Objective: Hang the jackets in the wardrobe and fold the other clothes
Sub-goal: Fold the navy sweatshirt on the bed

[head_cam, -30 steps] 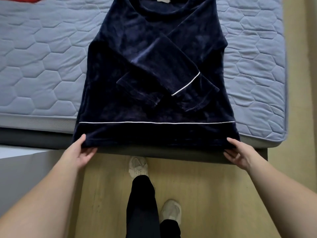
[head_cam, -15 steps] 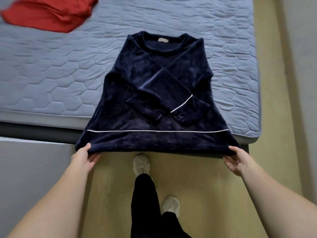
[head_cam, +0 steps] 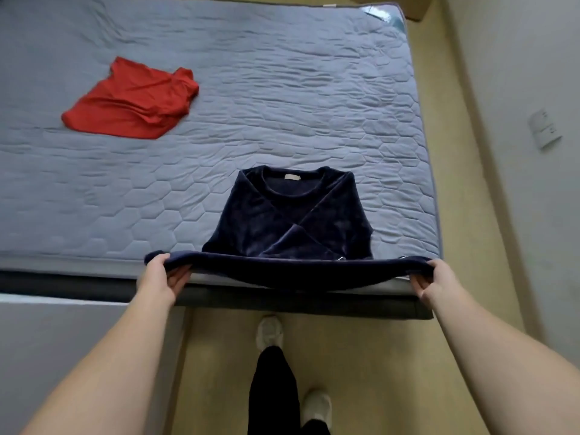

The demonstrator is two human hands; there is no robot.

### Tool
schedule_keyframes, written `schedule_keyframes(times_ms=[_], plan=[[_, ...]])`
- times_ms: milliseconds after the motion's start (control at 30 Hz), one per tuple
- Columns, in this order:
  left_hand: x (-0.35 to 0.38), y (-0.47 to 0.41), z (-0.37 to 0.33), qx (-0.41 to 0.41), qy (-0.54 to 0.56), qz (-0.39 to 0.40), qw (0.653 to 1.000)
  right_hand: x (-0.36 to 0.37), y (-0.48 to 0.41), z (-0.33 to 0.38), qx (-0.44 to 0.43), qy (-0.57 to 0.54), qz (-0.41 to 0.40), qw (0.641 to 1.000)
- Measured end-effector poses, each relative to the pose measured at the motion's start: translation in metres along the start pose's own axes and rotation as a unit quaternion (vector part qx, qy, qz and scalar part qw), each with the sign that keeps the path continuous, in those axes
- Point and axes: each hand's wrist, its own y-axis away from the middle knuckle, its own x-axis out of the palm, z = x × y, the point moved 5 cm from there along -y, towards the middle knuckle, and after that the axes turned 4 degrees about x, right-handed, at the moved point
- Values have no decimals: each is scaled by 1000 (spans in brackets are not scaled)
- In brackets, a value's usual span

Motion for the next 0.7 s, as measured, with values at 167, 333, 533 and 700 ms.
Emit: schedule_keyframes(times_ms=[167,333,533,700], plan=[[107,-77,-56,46,-6,47,998,116,-43,67,-86,-1,47,995],[219,-162,-75,89,-98,135,982,223,-97,88,-185,61,44,980],[254,-211,-20,288,-583,169,740,270,-135,-21,-300,600,83,737],[238,-220,36,346,-798,222,441,271,-144,-92,-278,813,120,498]])
